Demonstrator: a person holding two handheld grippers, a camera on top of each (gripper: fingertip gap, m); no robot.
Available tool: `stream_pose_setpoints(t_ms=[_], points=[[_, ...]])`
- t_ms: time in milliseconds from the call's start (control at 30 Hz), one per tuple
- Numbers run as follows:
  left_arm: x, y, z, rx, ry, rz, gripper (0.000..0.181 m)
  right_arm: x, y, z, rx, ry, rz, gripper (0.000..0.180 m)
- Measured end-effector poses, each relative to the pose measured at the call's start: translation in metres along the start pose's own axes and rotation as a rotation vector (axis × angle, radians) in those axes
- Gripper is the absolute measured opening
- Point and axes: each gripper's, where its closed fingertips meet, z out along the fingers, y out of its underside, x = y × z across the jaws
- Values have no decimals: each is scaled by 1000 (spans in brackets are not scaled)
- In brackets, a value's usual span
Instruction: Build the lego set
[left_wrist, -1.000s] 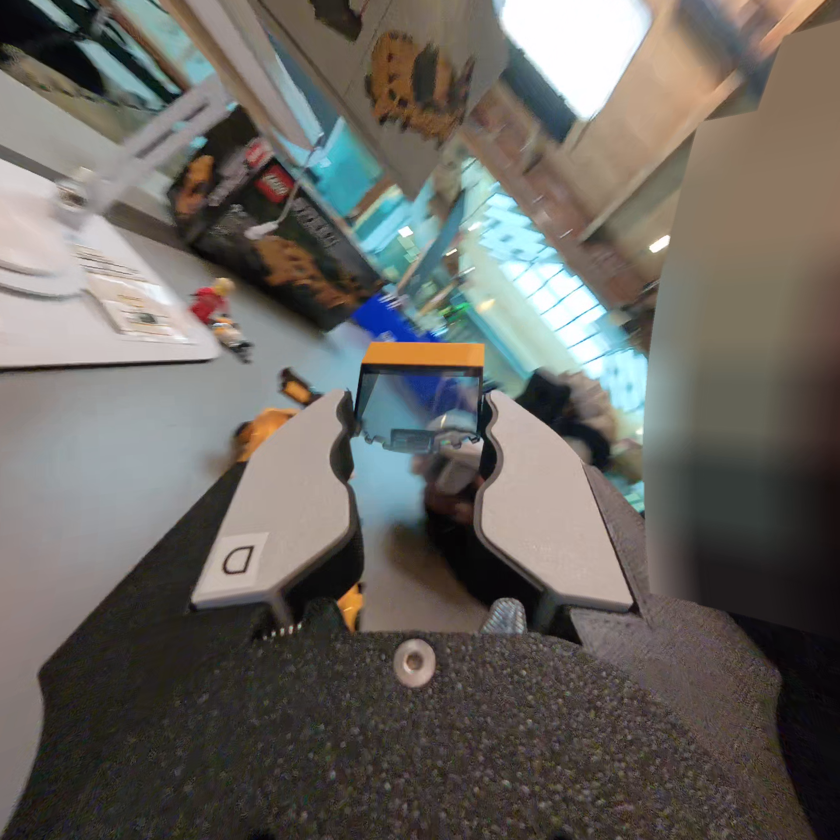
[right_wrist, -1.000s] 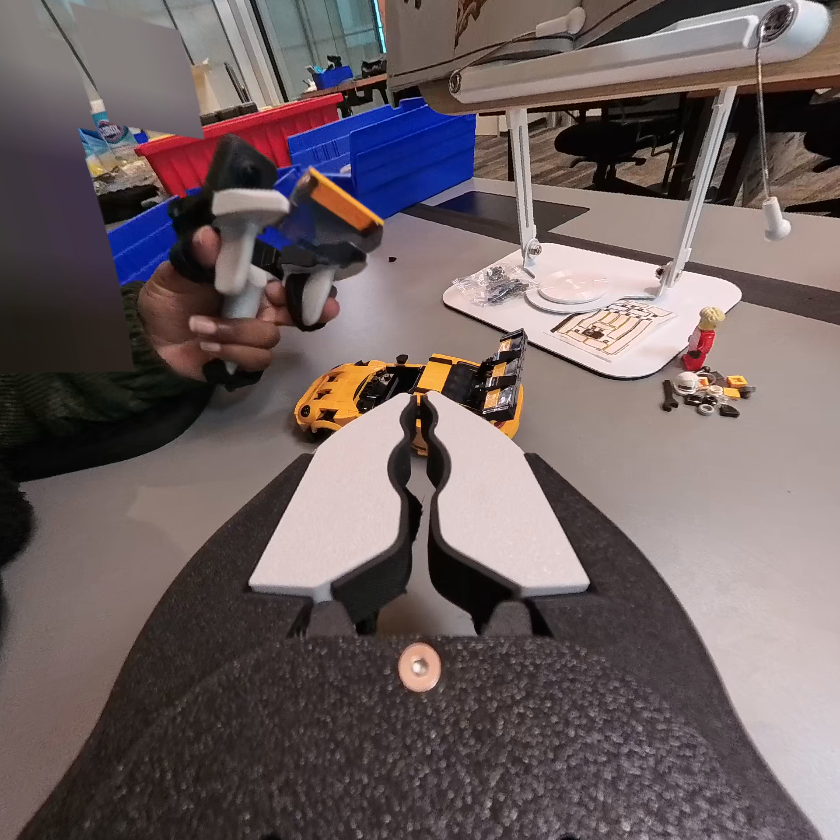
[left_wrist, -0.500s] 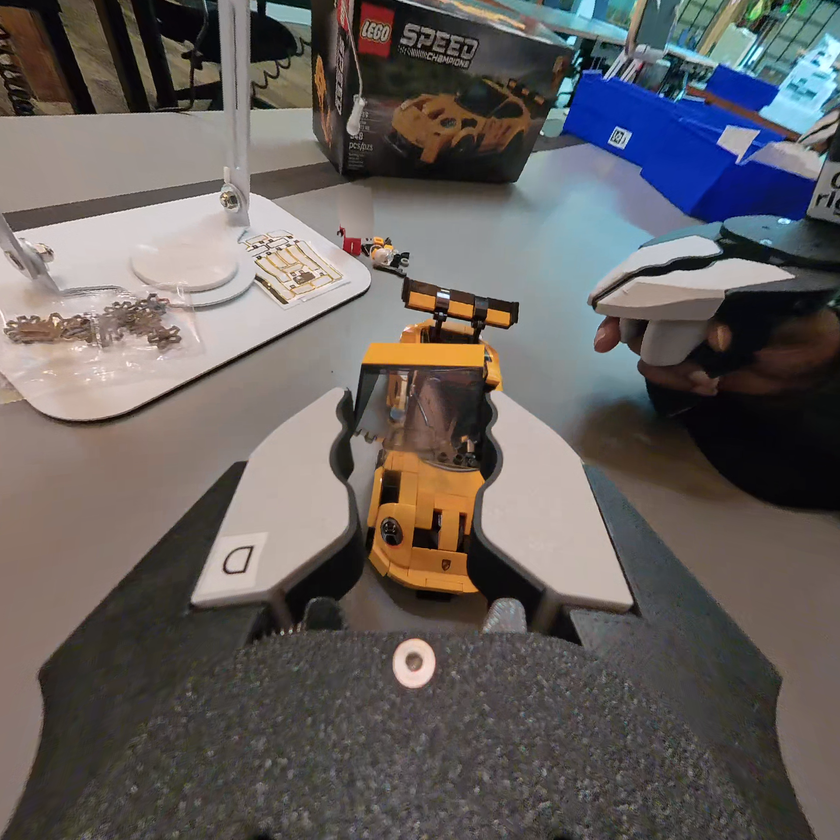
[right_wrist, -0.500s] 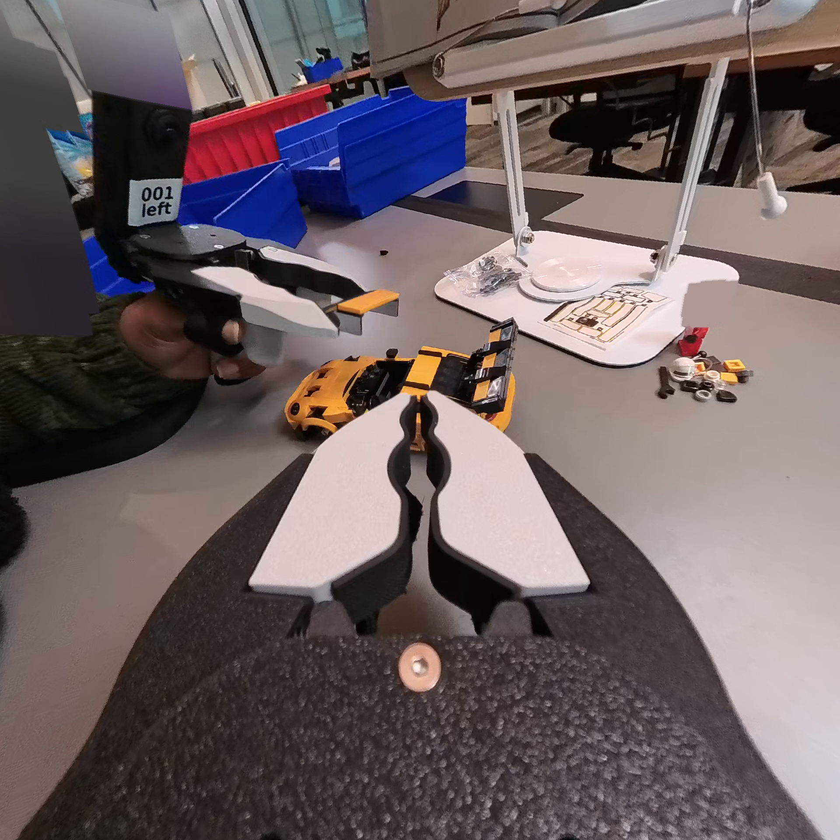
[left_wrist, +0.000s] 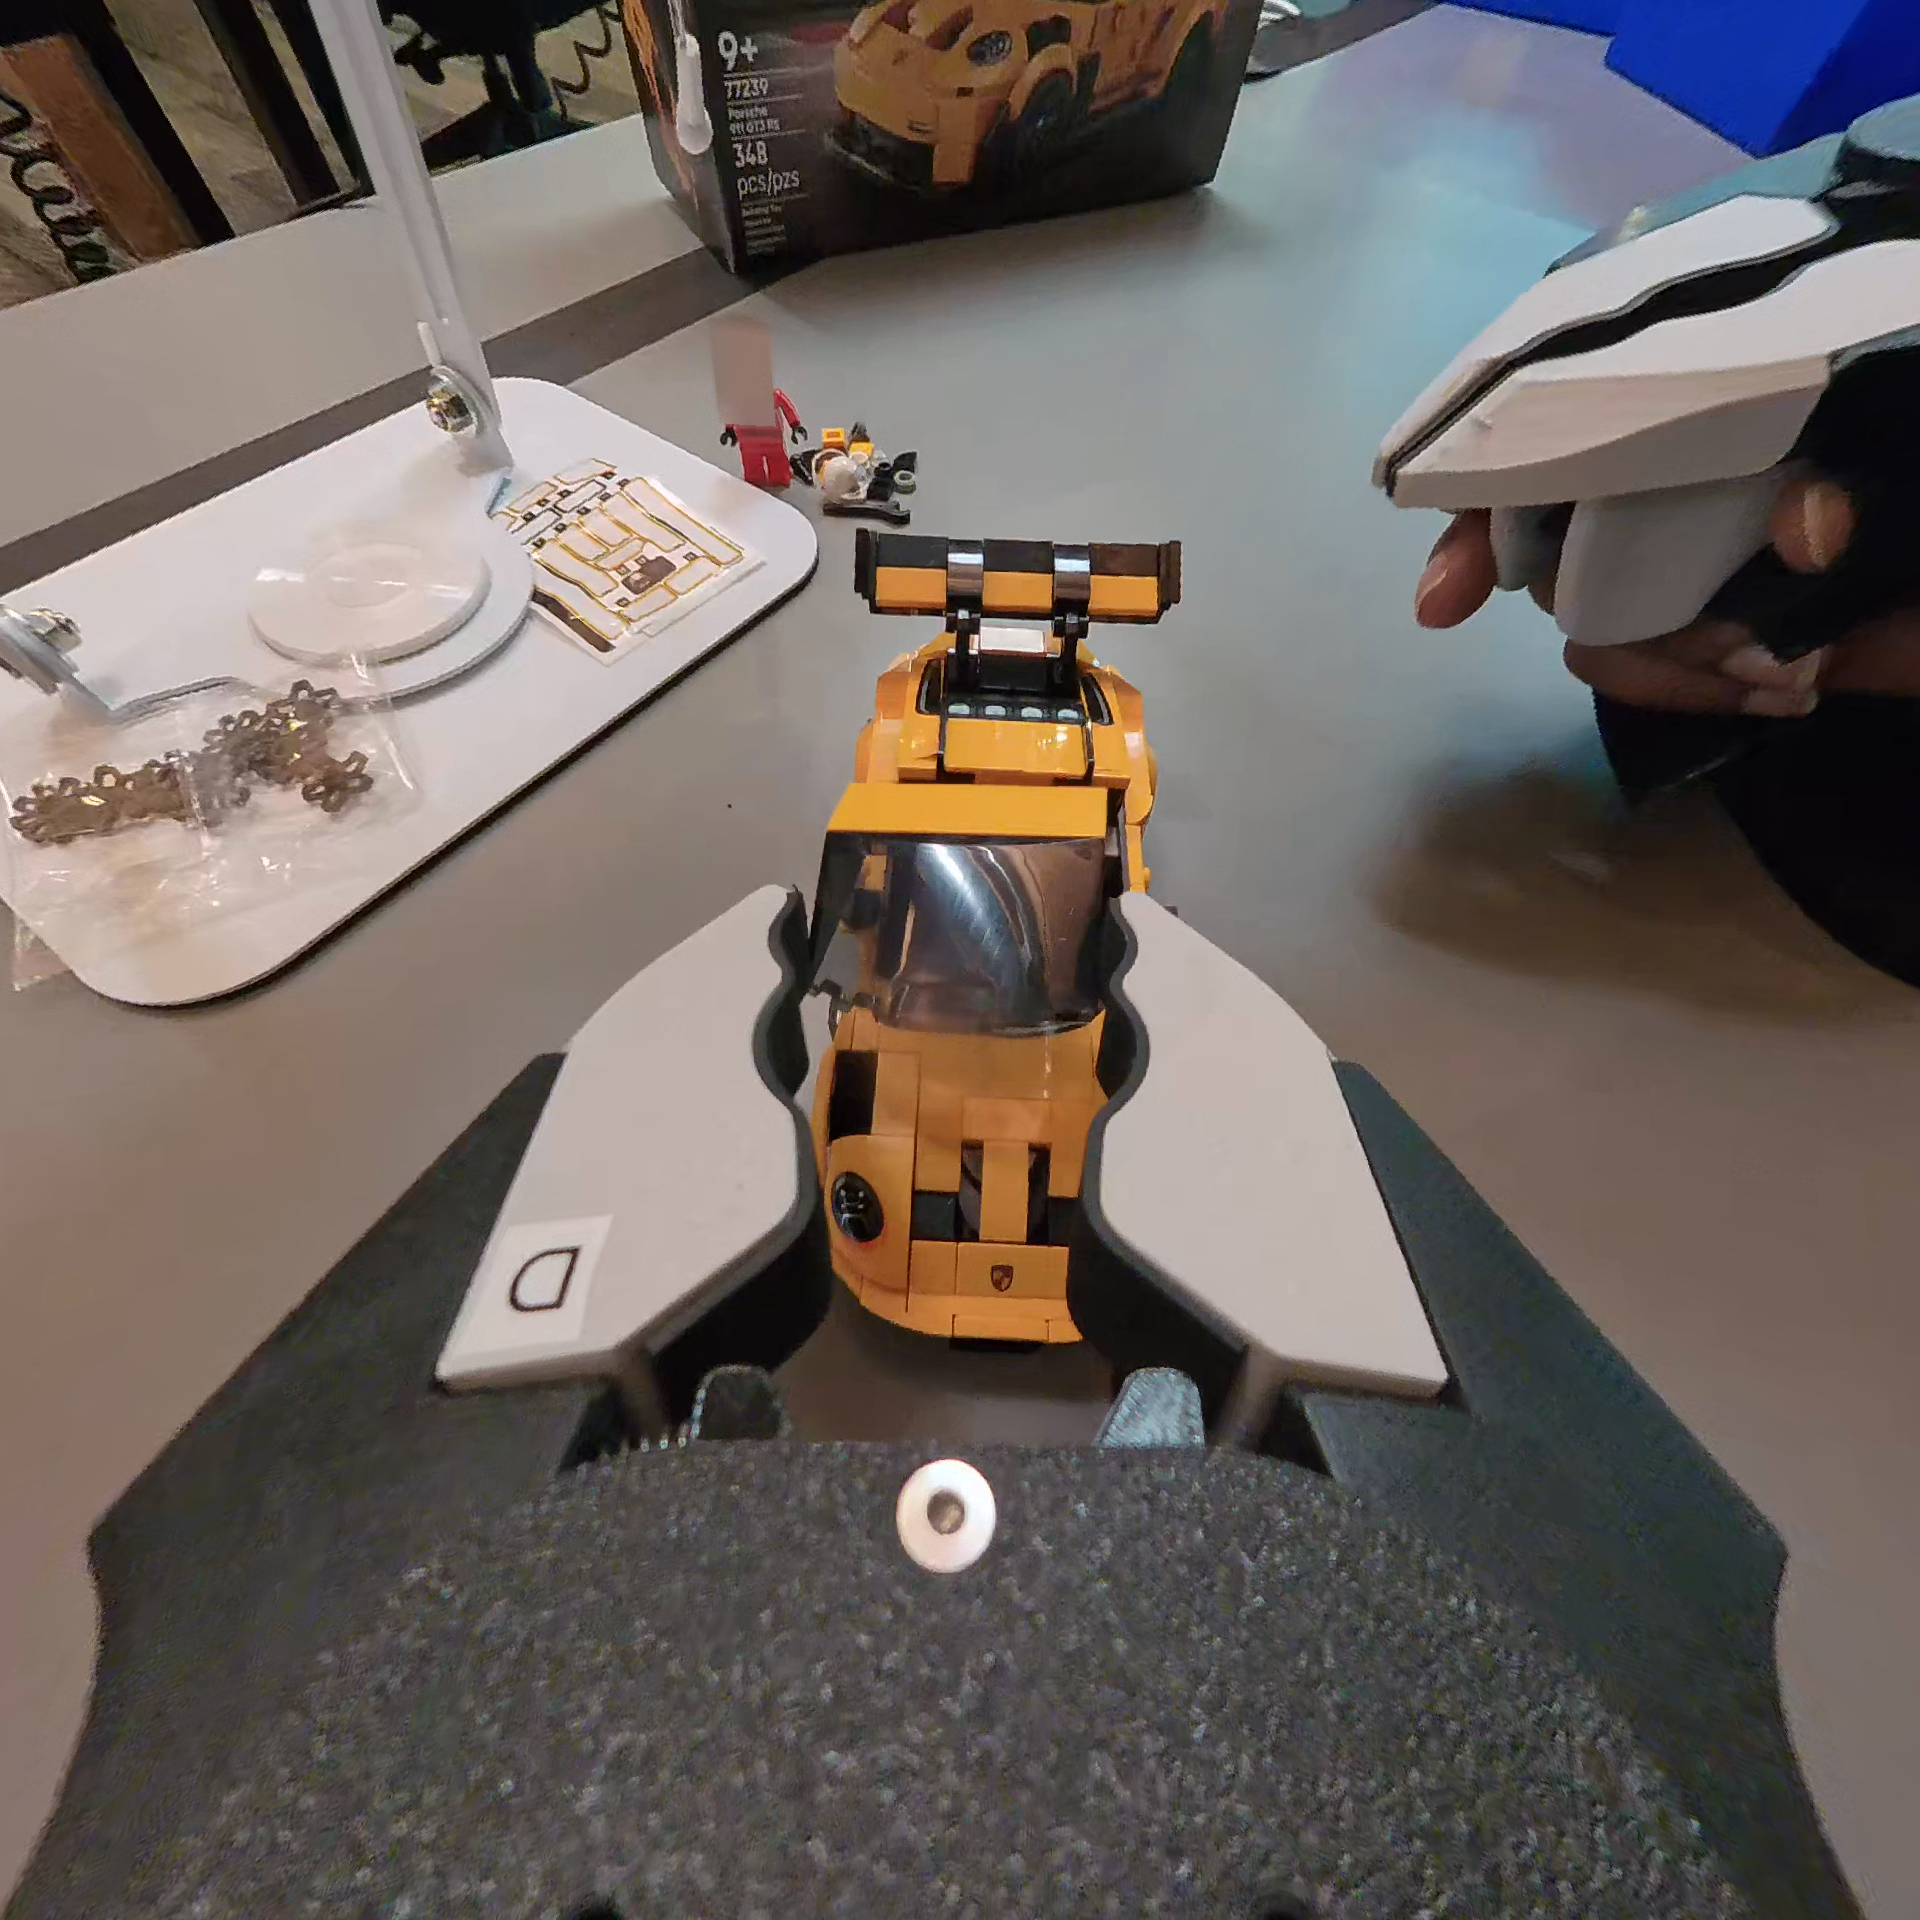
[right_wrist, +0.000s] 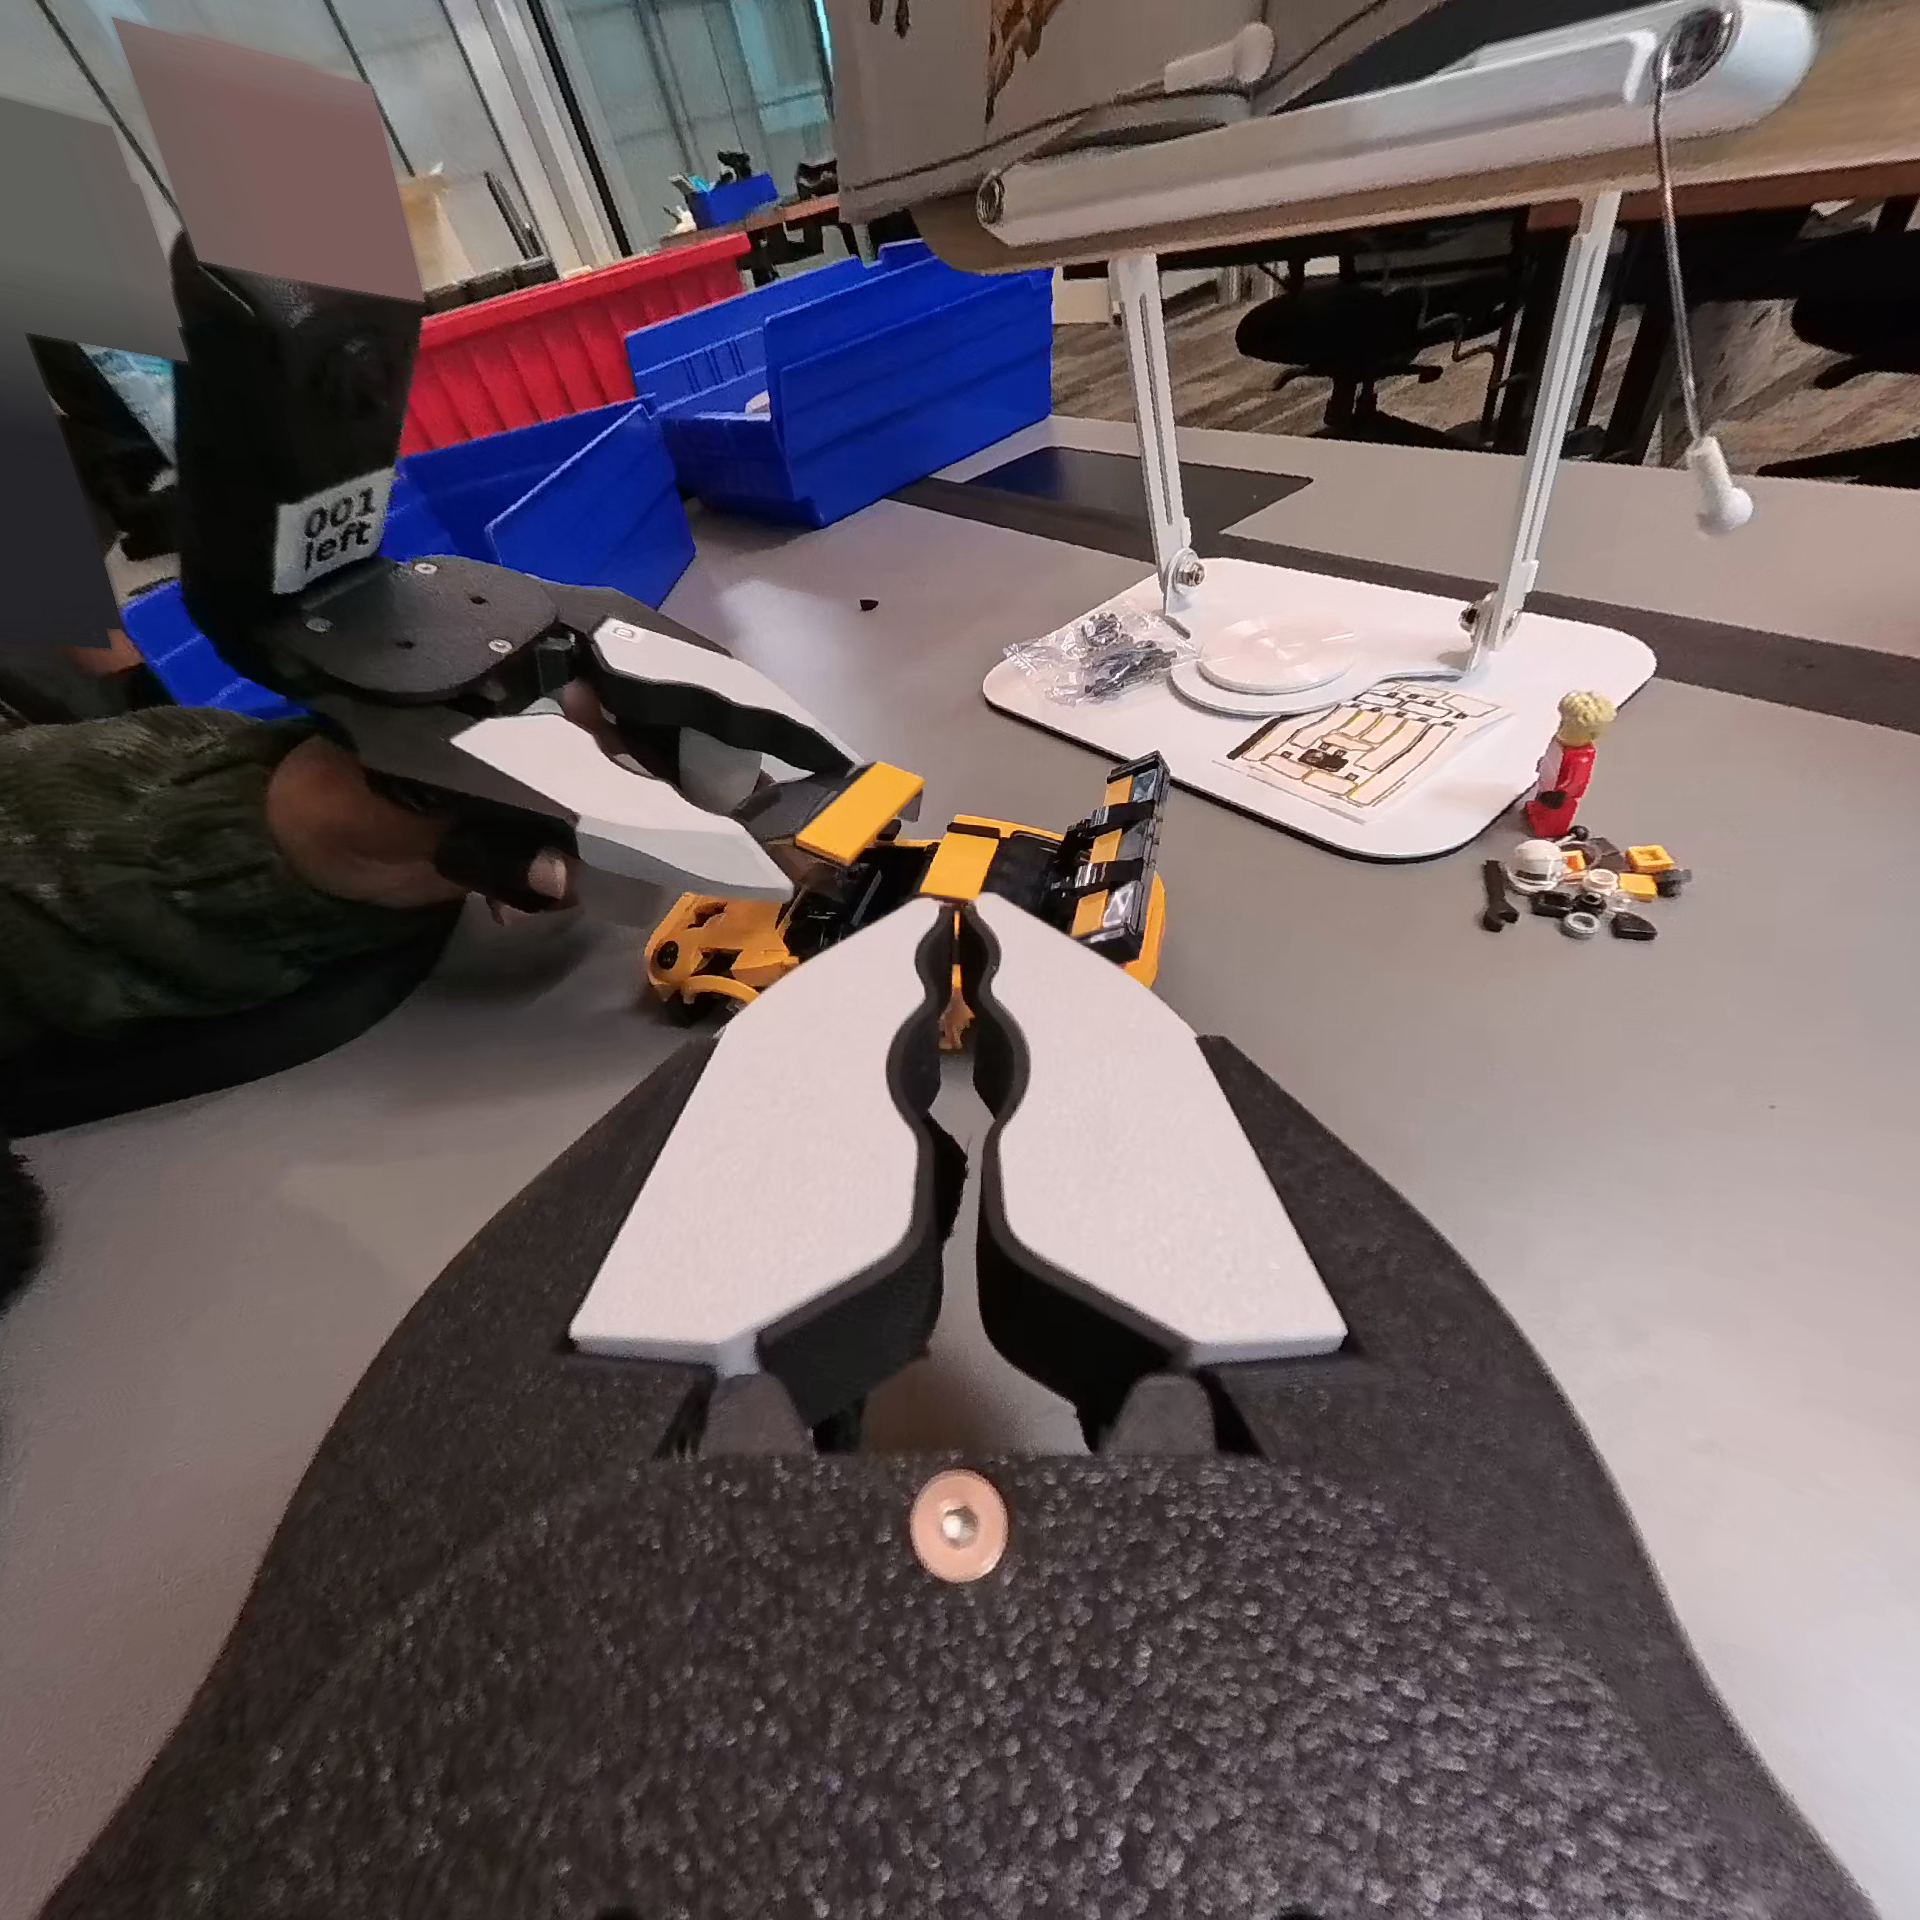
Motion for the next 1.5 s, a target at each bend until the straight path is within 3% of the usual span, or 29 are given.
stream_pose_setpoints(t_ms=[1500], points=[[10,4,15,-104,4,19,53,-7,-1,2,4,18,-122,0]])
